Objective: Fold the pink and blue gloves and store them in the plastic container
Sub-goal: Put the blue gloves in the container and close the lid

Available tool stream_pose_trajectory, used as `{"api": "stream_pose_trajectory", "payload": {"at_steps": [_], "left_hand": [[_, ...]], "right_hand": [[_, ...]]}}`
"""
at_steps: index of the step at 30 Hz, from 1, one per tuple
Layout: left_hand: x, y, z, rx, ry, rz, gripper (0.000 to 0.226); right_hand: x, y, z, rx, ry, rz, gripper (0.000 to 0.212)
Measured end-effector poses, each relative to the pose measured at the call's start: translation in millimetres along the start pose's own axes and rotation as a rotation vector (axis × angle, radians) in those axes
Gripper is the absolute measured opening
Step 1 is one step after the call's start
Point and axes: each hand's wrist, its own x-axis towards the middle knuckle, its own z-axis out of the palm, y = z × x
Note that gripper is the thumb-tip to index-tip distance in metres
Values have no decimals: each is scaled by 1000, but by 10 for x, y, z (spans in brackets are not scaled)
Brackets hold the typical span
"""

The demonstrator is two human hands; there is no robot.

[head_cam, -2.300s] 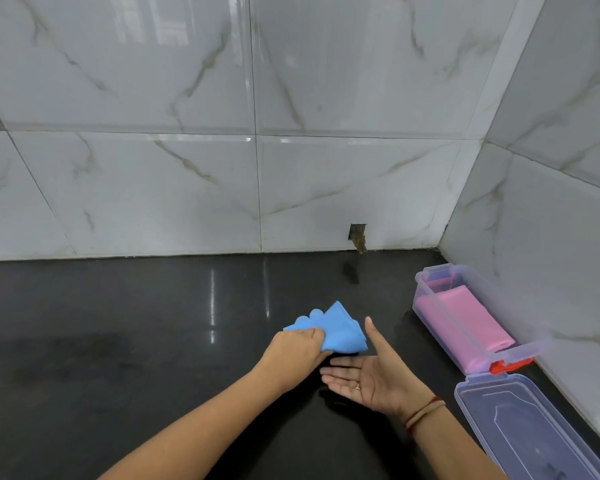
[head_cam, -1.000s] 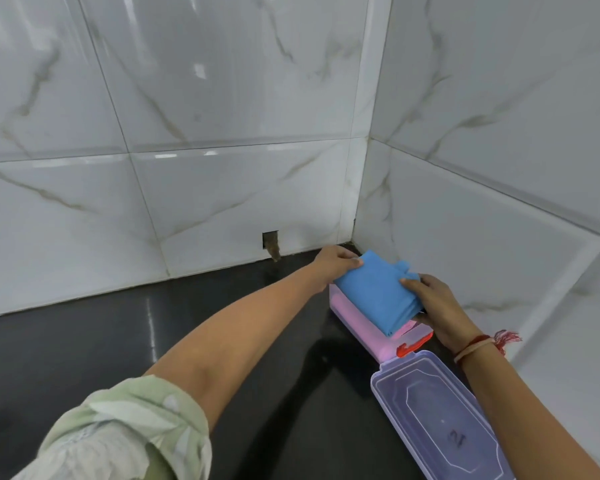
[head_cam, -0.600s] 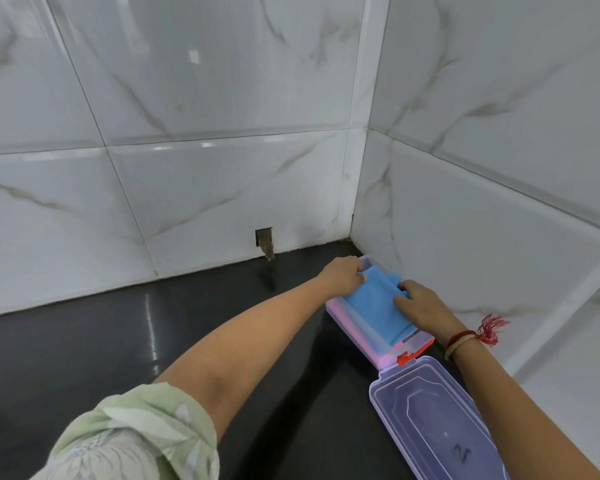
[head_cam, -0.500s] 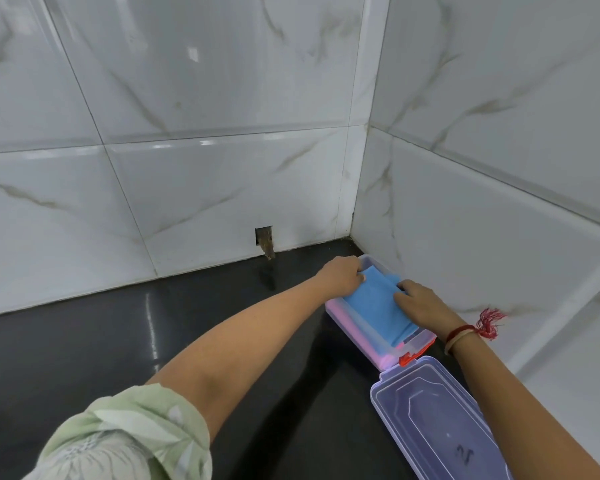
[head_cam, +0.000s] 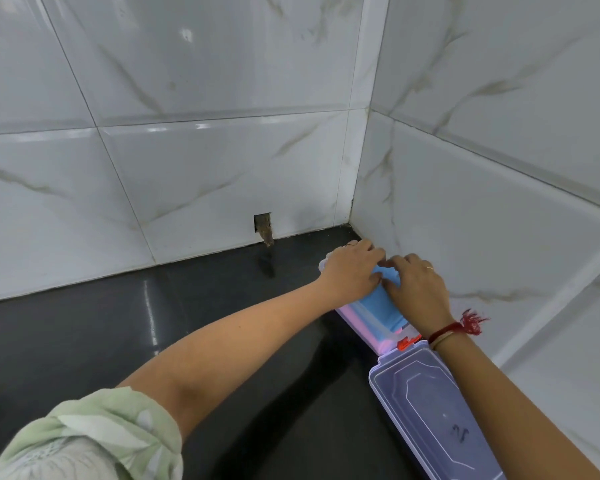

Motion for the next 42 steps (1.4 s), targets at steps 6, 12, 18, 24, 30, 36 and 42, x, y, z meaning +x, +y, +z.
{"api": "stream_pose_trajectory", "payload": {"at_steps": [6,12,18,24,30,36,42], "left_hand": [[-216,44,38,-66,-297,-99,33],[-792,266,-134,-72,187,215,29],[-1558,544,247,63,-39,498,29],[-1557,563,333,166,-231,445,25],[-1677,596,198,95,-263,555,22],[-1811,548,-365,-42,-217,494,22],[-1562,296,-925,-265,-66,178,30]], "right_hand": [[-92,-56,7,16,-339,-43,29],[-591,12,-330,255,112,-55,30],[-1311,-93,-385,364,7,-44,22],[-1616,-169,-322,270,-177,16,16],[-1717,-166,-395,154,-377,47,21],[-1652,-225,-627,343,-620,44,33],[-1525,-368,-921,631,-611,-30,42]]}}
